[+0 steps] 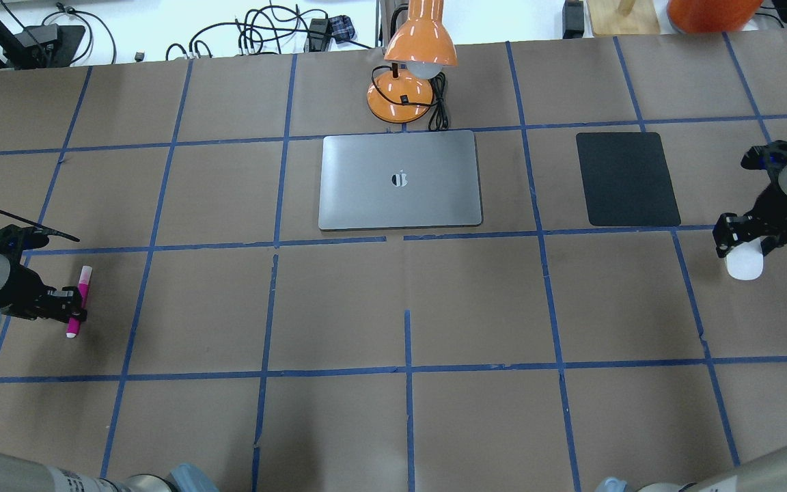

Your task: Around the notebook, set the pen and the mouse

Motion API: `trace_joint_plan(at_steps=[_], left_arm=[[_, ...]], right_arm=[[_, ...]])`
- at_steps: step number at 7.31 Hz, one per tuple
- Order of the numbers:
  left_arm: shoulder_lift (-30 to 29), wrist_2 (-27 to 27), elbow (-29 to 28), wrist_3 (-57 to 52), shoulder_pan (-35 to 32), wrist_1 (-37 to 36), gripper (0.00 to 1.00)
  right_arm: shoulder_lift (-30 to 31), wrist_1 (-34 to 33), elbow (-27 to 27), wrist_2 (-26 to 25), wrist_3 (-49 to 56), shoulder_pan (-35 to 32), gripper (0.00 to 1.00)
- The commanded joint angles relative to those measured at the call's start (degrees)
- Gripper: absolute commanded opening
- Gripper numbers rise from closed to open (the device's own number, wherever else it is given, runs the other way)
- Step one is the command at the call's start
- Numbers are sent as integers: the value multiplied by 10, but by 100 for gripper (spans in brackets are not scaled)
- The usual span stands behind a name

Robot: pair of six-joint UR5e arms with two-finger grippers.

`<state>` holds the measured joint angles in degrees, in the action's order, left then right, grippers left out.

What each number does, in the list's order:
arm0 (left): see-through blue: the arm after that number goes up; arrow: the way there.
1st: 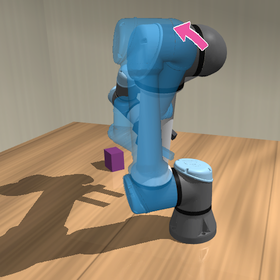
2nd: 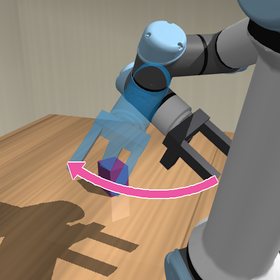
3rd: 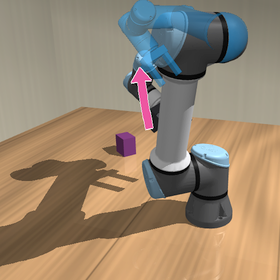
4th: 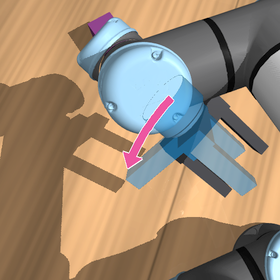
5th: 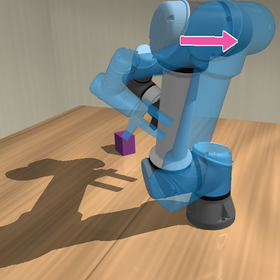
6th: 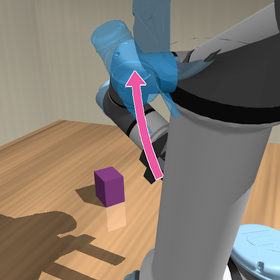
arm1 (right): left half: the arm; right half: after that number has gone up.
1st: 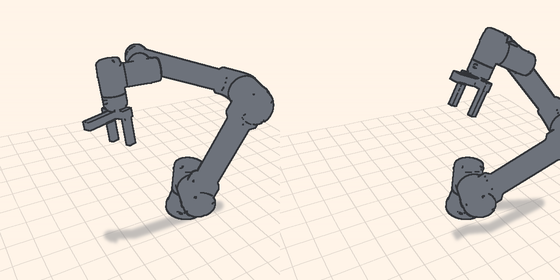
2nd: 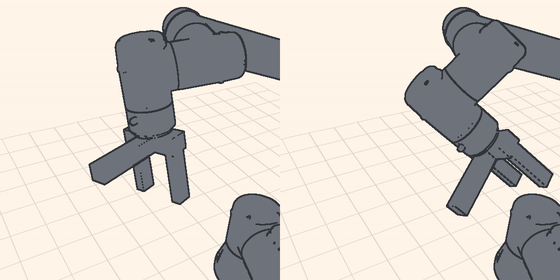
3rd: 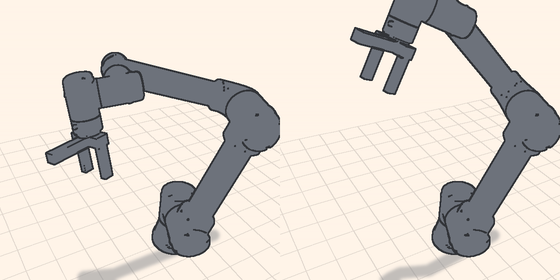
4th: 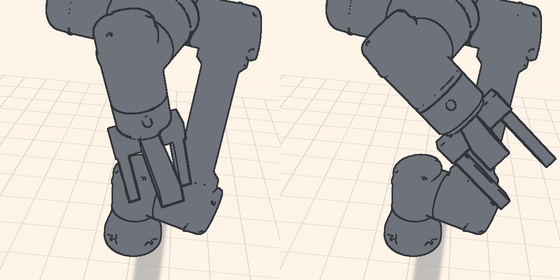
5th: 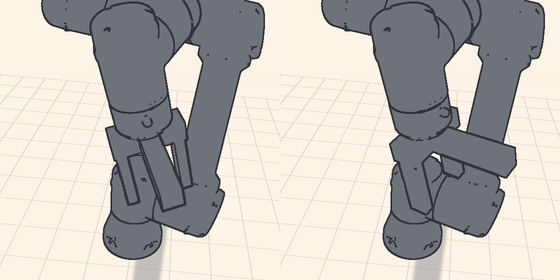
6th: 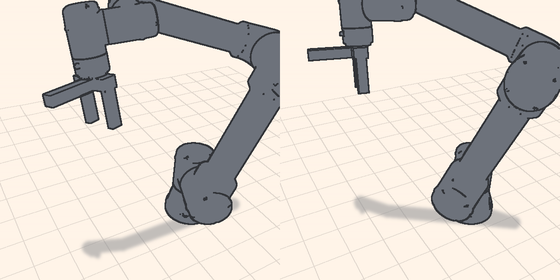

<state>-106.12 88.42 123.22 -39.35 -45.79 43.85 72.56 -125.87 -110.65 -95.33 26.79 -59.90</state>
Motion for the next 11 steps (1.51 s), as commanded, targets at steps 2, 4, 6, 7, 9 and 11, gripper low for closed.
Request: trace_joint_plan(at_steps=[2,4,6,7,9,11], left_arm=[[11,3,-12,-6,-4,6,0],[48,5,-38,7,-65,76,0],[68,-2,-77,64,-209,128,0],[66,5,-101,177,-278,132,0],[51,-1,-118,265,-307,145,0],[52,-6,-105,469,-321,143,0]], right_arm=[[-101,52,173,26,-108,-153,0],[-163,62,238,29,-116,-180,0],[-186,56,238,30,-112,-180,0],[-189,58,238,26,-115,-179,1],[-187,63,232,23,-117,-170,50],[-185,65,233,21,-117,-167,100]])
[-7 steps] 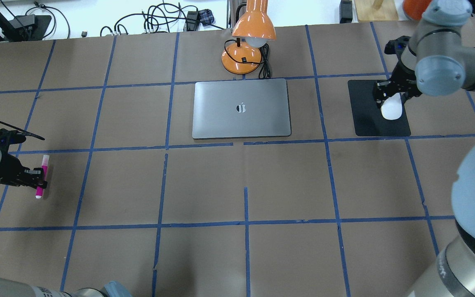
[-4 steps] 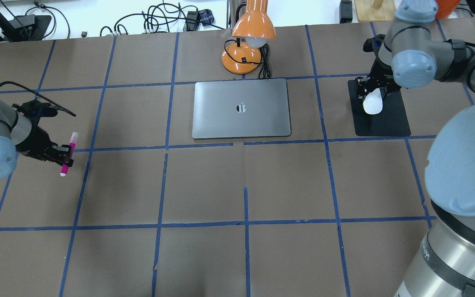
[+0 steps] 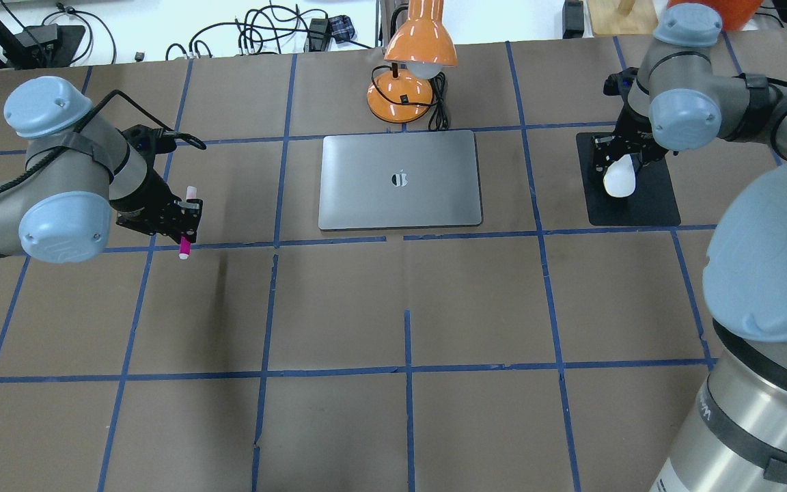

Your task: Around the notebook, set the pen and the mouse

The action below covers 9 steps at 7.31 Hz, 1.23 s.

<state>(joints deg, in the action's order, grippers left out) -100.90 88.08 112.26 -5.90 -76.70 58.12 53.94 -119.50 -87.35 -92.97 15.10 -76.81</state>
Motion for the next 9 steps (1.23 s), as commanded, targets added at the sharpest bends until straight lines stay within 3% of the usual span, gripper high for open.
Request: trace_joint_plan(at_steps=[1,3,6,7,9], left_arm=[[-1,-13,4,216,-40,-3,0],[-3,-11,1,518,-128,-9,0],[-24,-36,2,939,-269,-8,0],[-45,-38,1,1024,-308,-10,0],[-94,-40,-7,1115,-358,-93,0]], right_arm=[[8,10,1,-4,0,2,100],[78,114,24,-2,-1,-11,100],[163,215,30,-3,-2,-87,100],[195,279,28,3,-16,-91,100],[232,293,22,3,-19,-119,100]])
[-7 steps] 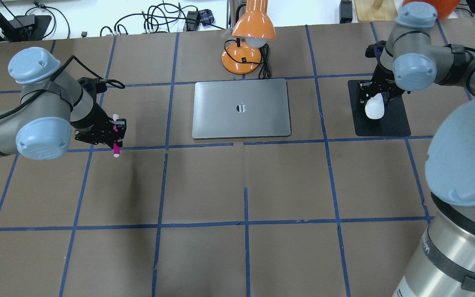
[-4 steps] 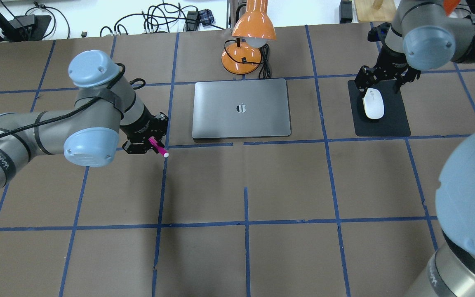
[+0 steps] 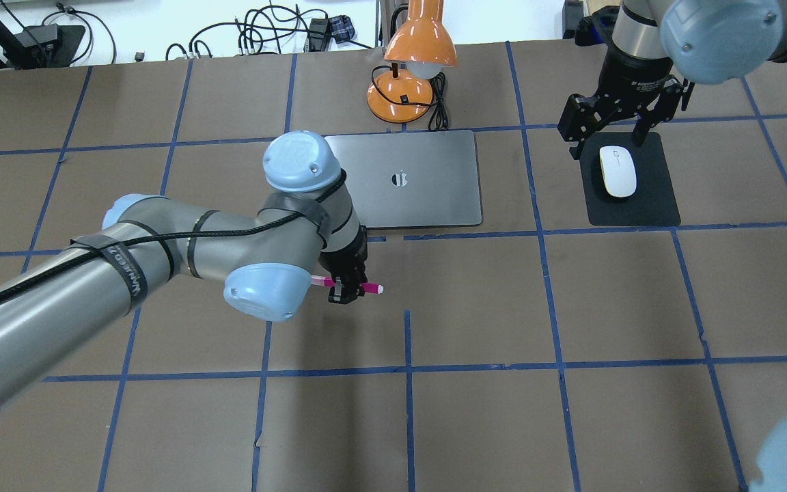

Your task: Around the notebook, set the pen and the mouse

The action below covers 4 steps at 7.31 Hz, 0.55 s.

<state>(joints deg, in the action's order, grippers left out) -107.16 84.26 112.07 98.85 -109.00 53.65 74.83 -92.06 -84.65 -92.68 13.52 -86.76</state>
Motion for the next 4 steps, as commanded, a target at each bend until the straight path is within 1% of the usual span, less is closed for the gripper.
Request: trace_joint_plan(at_steps=[1,2,3,4], left_arm=[[-56,0,-28,97,-45,-57,0],[-78,0,-66,113,-57,-50,0],[-92,-1,-90,135,-74,-49,0],[-97,1,-92,136,-77,-47,0]], right_arm=[[46,40,-1,5,-14,-28,100],[90,106,-3,4,-34,-31,100],[117,130,4,-10,-42,-32,100],[113,130,1,-1,-52,-32,100]])
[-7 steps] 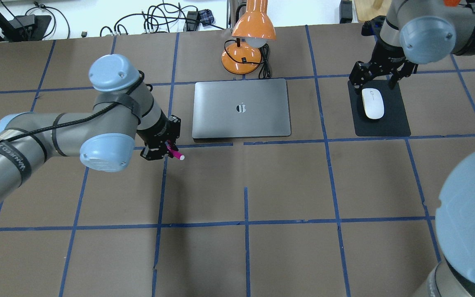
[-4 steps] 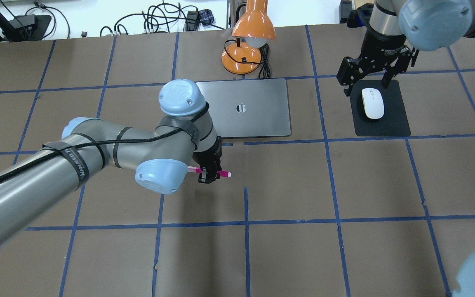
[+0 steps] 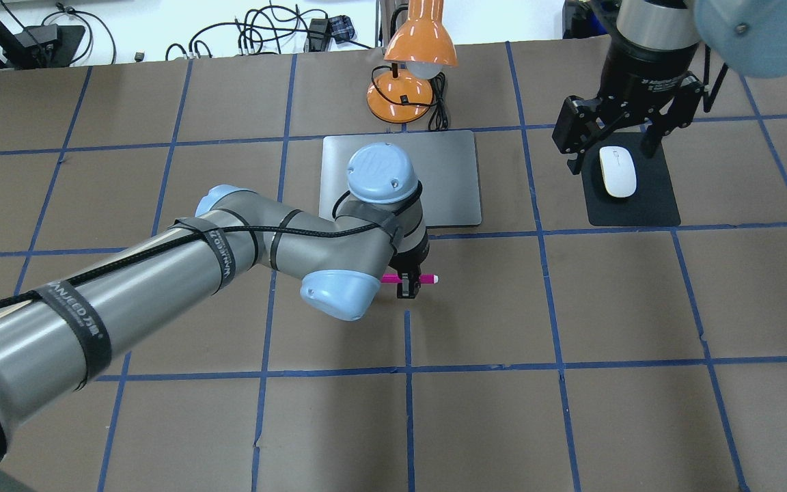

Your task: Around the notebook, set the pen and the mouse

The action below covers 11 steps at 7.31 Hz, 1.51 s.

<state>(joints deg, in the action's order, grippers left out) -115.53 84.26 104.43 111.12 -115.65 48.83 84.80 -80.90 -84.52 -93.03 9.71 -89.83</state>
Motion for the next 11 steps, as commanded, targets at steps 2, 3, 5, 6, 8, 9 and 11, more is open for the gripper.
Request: trace_joint_plan(at_steps=[2,3,5,6,8,9,11], left_arm=[[-16,2,-9,3,-12,3,0],[-13,5,-3,-3,-12,4,0],[-15,6,1,-13,-11,10,0],[-24,5,1,-13,-11,10,0],[-36,5,0,-14,-11,10,8],[-38,5,-2,-14,-11,10,92],[-25,-1,-11,-18,-8,10,100]], right_arm=[[-4,-46,7,31,-22,-4,100],[-14,-50,8,29,-25,-4,100],[-16,-98,2,32,-37,-8,100],[-17,-98,1,25,-48,-19,100],[-19,-100,4,30,-56,-28,100],[-23,-98,1,32,-55,-27,100],[-23,-99,0,31,-59,-27,100]])
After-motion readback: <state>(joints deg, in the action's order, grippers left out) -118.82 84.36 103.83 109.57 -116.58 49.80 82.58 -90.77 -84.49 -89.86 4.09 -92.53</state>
